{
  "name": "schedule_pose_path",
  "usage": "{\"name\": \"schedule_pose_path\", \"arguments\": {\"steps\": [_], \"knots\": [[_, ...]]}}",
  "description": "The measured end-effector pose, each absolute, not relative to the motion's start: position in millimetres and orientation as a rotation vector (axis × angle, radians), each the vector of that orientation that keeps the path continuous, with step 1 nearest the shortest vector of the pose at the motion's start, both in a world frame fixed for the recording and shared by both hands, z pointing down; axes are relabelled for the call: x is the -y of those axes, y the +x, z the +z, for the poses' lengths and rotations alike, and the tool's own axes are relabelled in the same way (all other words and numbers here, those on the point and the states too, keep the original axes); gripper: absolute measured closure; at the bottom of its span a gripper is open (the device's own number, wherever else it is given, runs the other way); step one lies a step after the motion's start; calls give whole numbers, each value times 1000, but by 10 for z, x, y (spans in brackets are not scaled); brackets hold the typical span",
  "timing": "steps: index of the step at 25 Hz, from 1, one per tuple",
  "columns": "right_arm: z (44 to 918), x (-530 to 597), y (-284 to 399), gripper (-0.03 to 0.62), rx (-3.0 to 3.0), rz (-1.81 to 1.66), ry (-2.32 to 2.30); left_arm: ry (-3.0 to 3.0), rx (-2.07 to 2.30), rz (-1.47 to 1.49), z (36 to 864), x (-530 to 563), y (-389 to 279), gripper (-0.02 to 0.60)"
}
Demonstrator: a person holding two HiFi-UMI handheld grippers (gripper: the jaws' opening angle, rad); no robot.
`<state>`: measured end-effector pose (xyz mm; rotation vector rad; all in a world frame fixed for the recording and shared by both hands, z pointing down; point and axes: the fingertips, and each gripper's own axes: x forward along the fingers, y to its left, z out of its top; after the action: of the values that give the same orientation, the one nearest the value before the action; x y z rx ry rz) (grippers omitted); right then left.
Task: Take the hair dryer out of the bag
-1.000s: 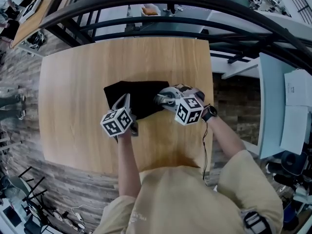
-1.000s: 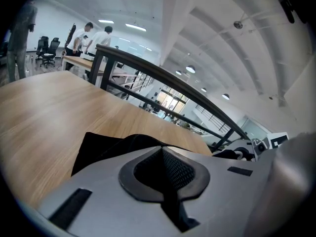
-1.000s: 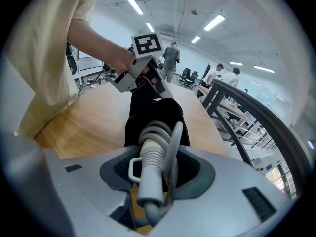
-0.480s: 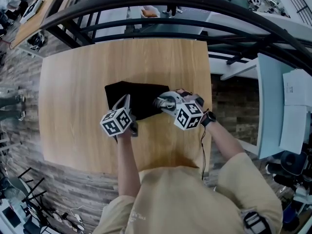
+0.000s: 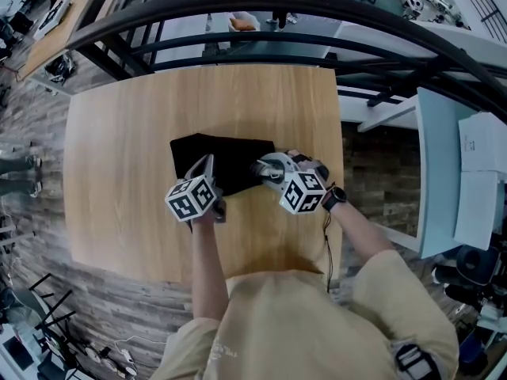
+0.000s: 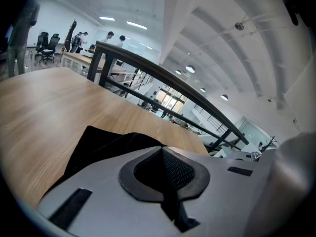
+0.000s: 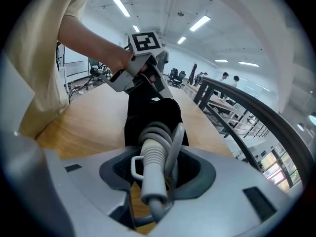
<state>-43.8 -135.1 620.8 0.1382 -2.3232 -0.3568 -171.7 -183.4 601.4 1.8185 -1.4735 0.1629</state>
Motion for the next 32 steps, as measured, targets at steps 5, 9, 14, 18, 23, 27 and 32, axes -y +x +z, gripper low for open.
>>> {"name": "schedule_pose_path", "arguments": {"steps": [5, 9, 14, 18, 23, 27, 32], "knots": [[6203, 1366, -444, 418, 2328, -341, 174, 1814, 1479, 156, 6009, 1851, -1741, 568], [6184, 1355, -411, 418, 2336, -340, 190, 1806, 1492, 152, 5994, 1853, -1759, 568], [6071, 1301, -402, 421, 2370, -283, 165, 1798, 1505, 152, 5998, 1841, -1828, 568], [5902, 1271, -260, 421, 2388, -273, 169, 1785, 1518, 147, 6012, 1841, -1869, 568], [5530, 1255, 23, 421, 2460, -216, 278, 1770, 1533, 155, 6050, 1833, -1903, 568], [5349, 1288, 349, 421, 2478, -165, 426, 1766, 1538, 157, 6066, 1835, -1885, 568], [5474, 1490, 745, 421, 2350, -128, 758, 1755, 1509, 139, 6155, 1831, -1800, 568]]}}
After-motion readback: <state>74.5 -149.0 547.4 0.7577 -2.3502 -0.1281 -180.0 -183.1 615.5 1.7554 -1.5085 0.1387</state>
